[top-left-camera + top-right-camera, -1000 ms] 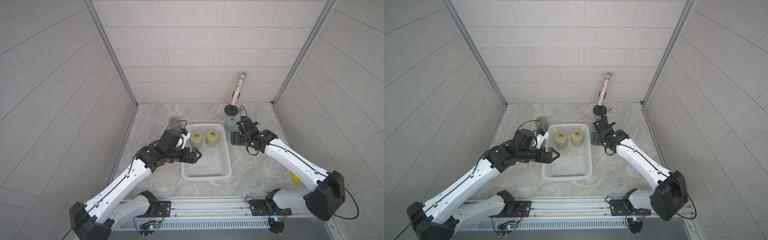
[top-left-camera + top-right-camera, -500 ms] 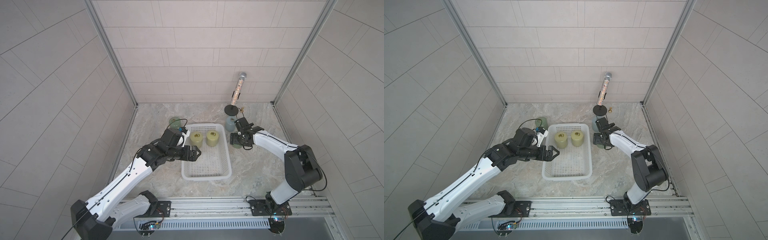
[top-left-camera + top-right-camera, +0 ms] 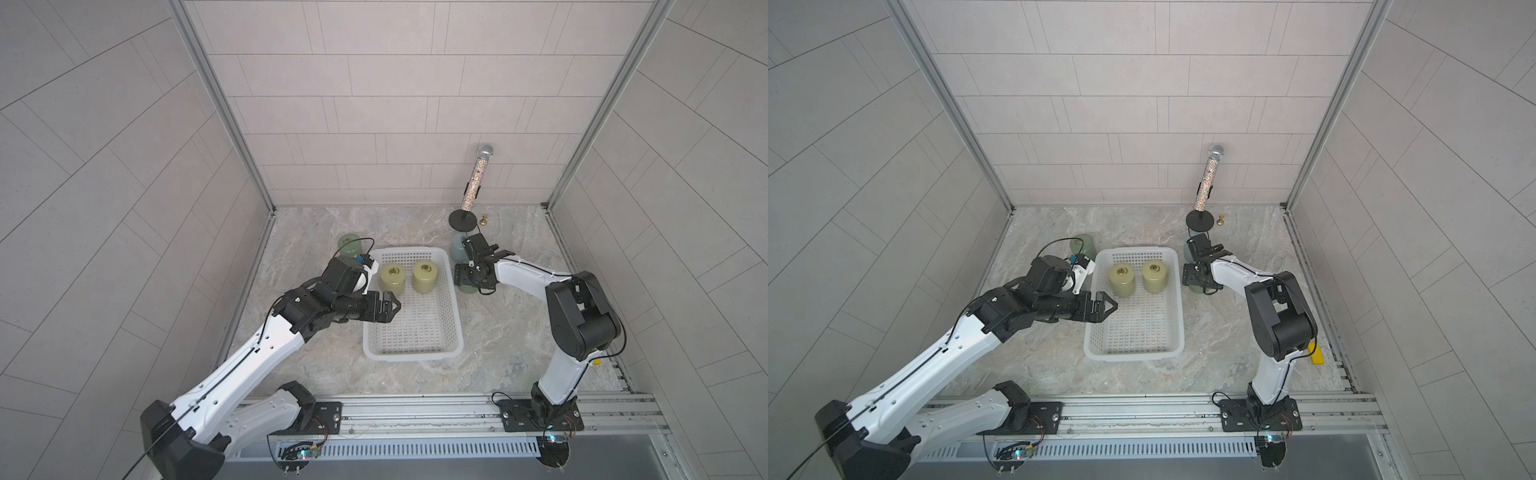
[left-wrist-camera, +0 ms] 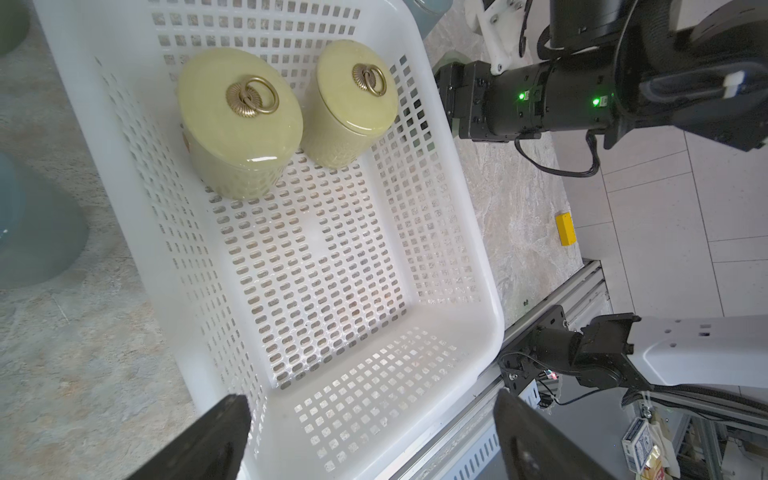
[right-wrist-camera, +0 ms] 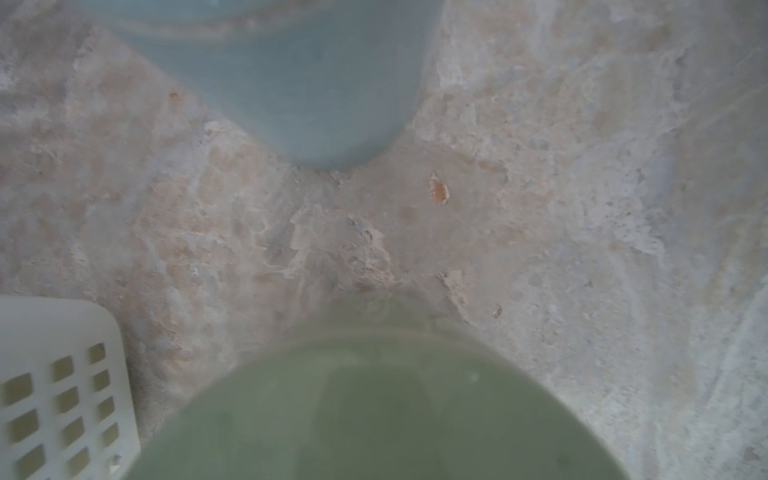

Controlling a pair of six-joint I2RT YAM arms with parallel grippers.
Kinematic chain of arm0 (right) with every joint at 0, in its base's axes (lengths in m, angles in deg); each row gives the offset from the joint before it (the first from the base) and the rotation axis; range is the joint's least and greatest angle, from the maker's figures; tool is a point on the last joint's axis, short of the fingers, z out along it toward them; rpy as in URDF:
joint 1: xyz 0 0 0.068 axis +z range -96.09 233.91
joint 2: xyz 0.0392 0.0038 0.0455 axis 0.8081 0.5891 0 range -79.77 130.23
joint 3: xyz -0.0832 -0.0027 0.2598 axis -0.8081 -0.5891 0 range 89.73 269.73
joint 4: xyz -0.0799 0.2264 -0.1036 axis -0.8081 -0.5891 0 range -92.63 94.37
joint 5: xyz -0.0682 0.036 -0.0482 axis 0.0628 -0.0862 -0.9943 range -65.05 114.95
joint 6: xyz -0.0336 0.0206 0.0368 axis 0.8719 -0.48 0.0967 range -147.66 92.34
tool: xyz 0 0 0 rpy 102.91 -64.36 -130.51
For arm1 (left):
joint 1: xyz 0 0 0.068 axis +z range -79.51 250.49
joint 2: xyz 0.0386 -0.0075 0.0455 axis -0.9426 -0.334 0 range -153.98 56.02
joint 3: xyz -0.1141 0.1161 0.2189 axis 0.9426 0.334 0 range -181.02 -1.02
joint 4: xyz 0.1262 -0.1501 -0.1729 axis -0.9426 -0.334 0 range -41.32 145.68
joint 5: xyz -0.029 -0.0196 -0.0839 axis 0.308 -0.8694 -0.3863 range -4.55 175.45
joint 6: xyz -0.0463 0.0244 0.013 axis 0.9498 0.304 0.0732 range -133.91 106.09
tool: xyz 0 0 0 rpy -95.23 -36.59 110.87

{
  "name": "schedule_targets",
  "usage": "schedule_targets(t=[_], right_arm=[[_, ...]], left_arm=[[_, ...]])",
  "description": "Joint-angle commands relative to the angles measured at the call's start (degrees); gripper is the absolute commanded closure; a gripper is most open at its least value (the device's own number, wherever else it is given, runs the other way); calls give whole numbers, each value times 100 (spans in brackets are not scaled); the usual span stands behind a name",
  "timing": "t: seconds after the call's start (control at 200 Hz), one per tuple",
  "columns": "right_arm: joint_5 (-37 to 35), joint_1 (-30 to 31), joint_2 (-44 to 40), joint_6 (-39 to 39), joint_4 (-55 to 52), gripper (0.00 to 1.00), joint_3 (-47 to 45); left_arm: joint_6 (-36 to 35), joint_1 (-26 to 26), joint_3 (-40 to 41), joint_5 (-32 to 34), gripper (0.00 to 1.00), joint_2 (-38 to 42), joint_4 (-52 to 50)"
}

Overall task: Take the tea canister out of the basket
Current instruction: Place the tea canister at the center of the board.

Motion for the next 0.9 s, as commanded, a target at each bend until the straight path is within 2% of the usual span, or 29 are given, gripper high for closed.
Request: schedule_targets(t=[0.0, 0.55, 0.735, 0.896], right_arm=[[-67, -23, -5, 34, 81, 26, 98], [38, -26, -686, 101, -180, 0, 79], [41, -2, -1195, 77, -441, 0, 28], [96, 56, -1906, 94, -751, 0, -29]], left_arm=[[-95, -19, -161, 117, 0, 86, -119], [-123, -18, -151, 330, 0, 139, -181], [-149, -26, -144, 559, 0, 213, -201], [-167, -27, -131, 1050, 0, 259, -157]])
